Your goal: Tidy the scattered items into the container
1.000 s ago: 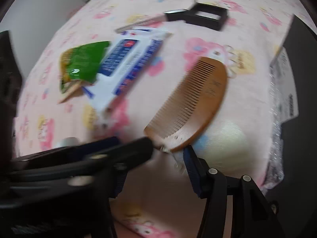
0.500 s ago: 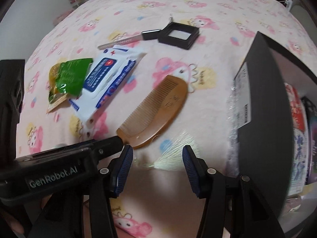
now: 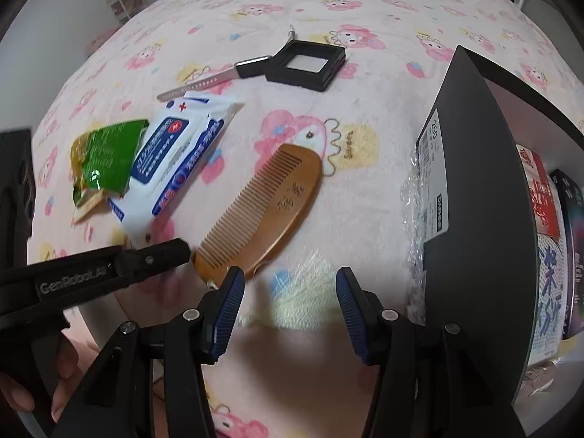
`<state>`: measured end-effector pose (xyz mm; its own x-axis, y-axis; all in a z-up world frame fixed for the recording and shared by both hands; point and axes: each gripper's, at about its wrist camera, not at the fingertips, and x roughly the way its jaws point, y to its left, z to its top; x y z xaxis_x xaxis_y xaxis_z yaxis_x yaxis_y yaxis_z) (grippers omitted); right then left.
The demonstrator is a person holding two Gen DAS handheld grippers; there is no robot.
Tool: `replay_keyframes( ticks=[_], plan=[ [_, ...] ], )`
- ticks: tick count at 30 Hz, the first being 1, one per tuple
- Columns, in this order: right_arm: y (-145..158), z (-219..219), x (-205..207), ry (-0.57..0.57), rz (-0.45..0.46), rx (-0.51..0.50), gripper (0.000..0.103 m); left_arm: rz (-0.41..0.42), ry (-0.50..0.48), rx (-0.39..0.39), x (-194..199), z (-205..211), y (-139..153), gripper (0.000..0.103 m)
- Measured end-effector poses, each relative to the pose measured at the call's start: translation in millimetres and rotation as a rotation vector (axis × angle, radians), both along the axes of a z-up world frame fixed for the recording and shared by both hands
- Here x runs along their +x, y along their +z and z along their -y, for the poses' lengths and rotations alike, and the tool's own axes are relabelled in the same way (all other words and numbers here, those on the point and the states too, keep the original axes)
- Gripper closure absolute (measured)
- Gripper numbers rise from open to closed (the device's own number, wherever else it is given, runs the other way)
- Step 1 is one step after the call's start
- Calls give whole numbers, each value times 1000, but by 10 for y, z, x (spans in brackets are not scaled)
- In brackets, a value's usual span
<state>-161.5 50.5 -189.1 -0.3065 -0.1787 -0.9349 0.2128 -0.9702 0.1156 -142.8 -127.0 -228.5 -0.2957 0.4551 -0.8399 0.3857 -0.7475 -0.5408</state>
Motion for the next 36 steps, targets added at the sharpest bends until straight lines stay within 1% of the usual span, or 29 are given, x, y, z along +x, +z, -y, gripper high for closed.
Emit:
replay_keyframes(
  ticks=[4, 7, 9, 12, 15, 19, 21, 22, 23, 26, 27, 29, 31, 33, 36],
  plan=[
    [-45, -12, -103, -20, 6, -25, 54, 12, -2, 44, -14, -15, -51, 84],
    [-201, -5, -161, -14, 79, -66, 54, 11, 16, 79, -9, 14, -76, 80],
    [-251, 6, -132, -3, 90, -87, 54, 8, 28, 86, -16, 33, -78, 80],
    [-257, 98, -59, 41, 102, -137, 56, -3, 28, 89, -21, 33, -63, 79],
    [-262, 191, 15, 86, 113, -186, 59, -14, 31, 96, -20, 37, -44, 76],
    [-268, 316, 112, 145, 128, -252, 62, -27, 55, 95, -10, 76, -22, 76],
    [-242, 412, 139, 181, 145, -306, 64, -37, 71, 94, 8, 111, -2, 76],
    [-220, 441, 153, 192, 140, -306, 69, -38, 77, 94, 12, 121, 1, 76],
    [-199, 467, 167, 201, 135, -304, 69, -38, 81, 93, 14, 129, 2, 76],
    [-179, 370, 152, 157, 125, -247, 69, -35, 70, 94, 7, 120, -7, 76],
    [-180, 301, 135, 127, 125, -214, 69, -35, 64, 96, 2, 111, -8, 76],
    [-156, 166, 114, 84, 110, -182, 69, -33, 51, 100, -5, 97, -8, 76],
    [-101, 42, 62, 42, 85, -180, 69, -26, 40, 114, -16, 75, -27, 76],
    [-38, 6, 17, 29, 63, -210, 69, -15, 28, 135, -21, 53, -56, 76],
    [11, 59, -68, 12, 2, -144, 69, 4, 20, 158, -28, 33, -105, 76]
  ],
)
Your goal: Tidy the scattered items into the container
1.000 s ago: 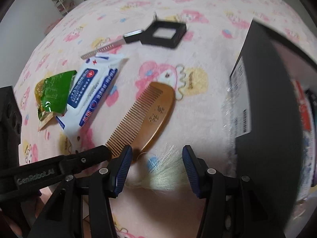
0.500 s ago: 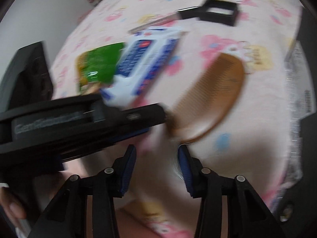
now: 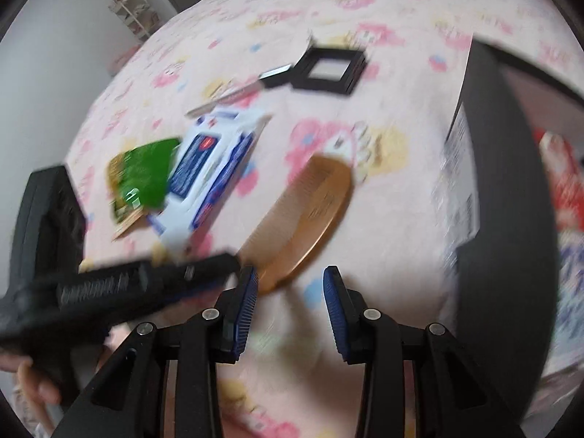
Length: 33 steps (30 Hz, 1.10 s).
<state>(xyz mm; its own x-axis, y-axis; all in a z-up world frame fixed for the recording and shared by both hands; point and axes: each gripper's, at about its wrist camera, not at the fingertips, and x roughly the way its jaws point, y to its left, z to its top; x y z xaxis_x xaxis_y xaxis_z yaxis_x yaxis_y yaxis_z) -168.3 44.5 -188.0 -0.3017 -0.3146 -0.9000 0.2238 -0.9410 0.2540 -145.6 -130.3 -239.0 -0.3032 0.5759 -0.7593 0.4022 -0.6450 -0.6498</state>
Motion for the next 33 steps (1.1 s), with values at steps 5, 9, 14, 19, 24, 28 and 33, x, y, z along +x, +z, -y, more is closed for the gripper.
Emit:
replay_keyframes(
  ticks=[5, 9, 14, 19, 24, 28, 33],
  plan=[
    [-55, 19, -299, -34, -13, 40, 69, 20, 8, 8, -33, -8, -57, 76],
    [-87, -32, -572, -59, -15, 91, 69, 15, 11, 12, -51, 5, -72, 76],
    [-264, -47, -722, -82, 64, 60, 67, 11, 9, 32, -62, 22, -91, 76],
    [-221, -29, -602, -53, 72, 7, 67, 7, 7, 53, -72, 38, -110, 75],
    [-154, 15, -463, -12, 77, -42, 78, -38, -6, 6, -58, 28, 4, 80],
    [-101, 50, -351, 22, 81, -82, 88, -60, 45, 5, -8, 126, 40, 84],
    [-91, 98, -211, 46, 89, -97, 88, -55, 86, 14, 25, 181, 37, 84]
  ],
)
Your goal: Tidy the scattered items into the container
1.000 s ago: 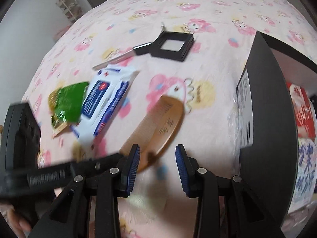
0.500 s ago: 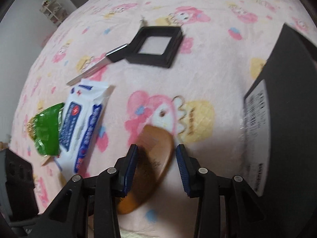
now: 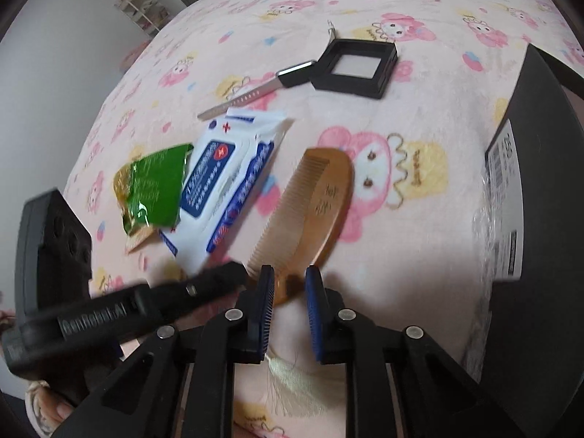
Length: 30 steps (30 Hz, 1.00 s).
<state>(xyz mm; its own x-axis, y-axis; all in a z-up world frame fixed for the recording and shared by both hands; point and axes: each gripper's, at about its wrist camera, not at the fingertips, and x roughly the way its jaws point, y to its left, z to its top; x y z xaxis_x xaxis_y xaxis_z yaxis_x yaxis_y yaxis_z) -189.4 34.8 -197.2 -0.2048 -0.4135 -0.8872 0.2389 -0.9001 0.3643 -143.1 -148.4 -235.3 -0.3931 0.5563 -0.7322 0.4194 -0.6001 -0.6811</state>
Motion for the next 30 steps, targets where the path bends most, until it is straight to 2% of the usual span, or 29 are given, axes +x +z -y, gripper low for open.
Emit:
replay_keyframes(
  ticks=[3, 9, 14, 19, 20, 23, 30],
  plan=[
    [-79, 2, 62, 2, 43, -8, 88, 8, -6, 30, -13, -9, -39, 82],
    [-244, 92, 229, 40, 89, -35, 88, 33, -61, 84, -64, -142, -100, 62],
    [-230, 50, 274, 1, 93, -46, 88, 46, -75, 61, -72, -181, -108, 62],
    [12, -77, 315, -70, 8, 58, 88, 66, -35, 68, -120, -169, -173, 62],
    [48, -112, 304, -84, -2, 62, 88, 70, -34, 65, -135, -174, -183, 63],
    [111, -195, 259, -112, -15, 70, 88, 67, -41, 40, -152, -173, -167, 86],
    [131, -266, 190, -115, -5, 85, 88, 7, 3, -33, -40, -36, 48, 92]
  ],
)
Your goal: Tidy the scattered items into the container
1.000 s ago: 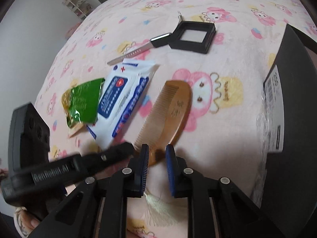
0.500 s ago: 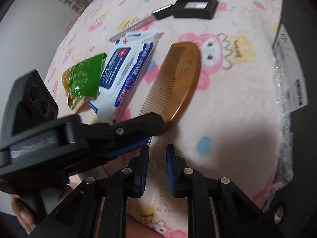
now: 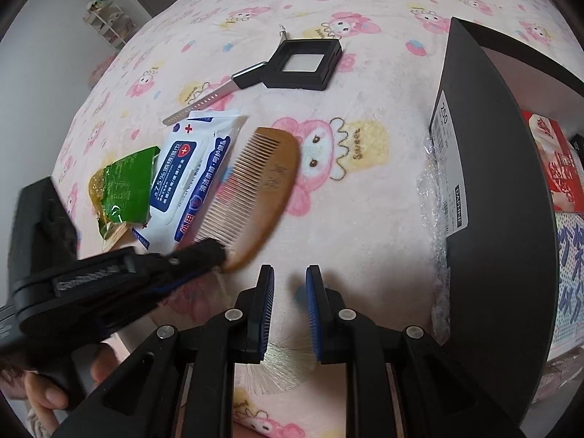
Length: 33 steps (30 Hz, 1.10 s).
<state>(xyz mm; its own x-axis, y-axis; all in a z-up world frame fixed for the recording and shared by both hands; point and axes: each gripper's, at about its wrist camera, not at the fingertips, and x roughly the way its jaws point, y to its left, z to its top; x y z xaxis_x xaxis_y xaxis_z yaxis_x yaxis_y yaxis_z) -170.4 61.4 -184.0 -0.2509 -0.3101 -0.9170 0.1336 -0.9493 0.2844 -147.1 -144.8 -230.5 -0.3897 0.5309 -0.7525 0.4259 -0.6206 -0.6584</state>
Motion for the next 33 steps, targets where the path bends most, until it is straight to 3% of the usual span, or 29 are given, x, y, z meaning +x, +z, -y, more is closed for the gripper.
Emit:
replay_keyframes(
  ticks=[9, 15, 17, 23, 27, 33],
  plan=[
    [74, 219, -408, 57, -41, 28, 84, 91, 96, 16, 94, 212, -144, 91],
    [-173, 344, -668, 43, 0, -6, 81, 96, 80, 9, 44, 195, -200, 90],
    [-261, 380, -748, 36, 16, -20, 69, 99, 78, 20, 22, 187, -230, 88],
    [-396, 470, -864, 44, 23, -41, 61, 100, 81, 36, -14, 166, -252, 86],
    [-295, 512, -780, 81, -33, -26, 72, 97, 88, 42, -3, 175, -240, 85],
    [-87, 407, -566, 103, -42, -58, 89, 86, 87, 36, 19, 177, -203, 85]
  ],
)
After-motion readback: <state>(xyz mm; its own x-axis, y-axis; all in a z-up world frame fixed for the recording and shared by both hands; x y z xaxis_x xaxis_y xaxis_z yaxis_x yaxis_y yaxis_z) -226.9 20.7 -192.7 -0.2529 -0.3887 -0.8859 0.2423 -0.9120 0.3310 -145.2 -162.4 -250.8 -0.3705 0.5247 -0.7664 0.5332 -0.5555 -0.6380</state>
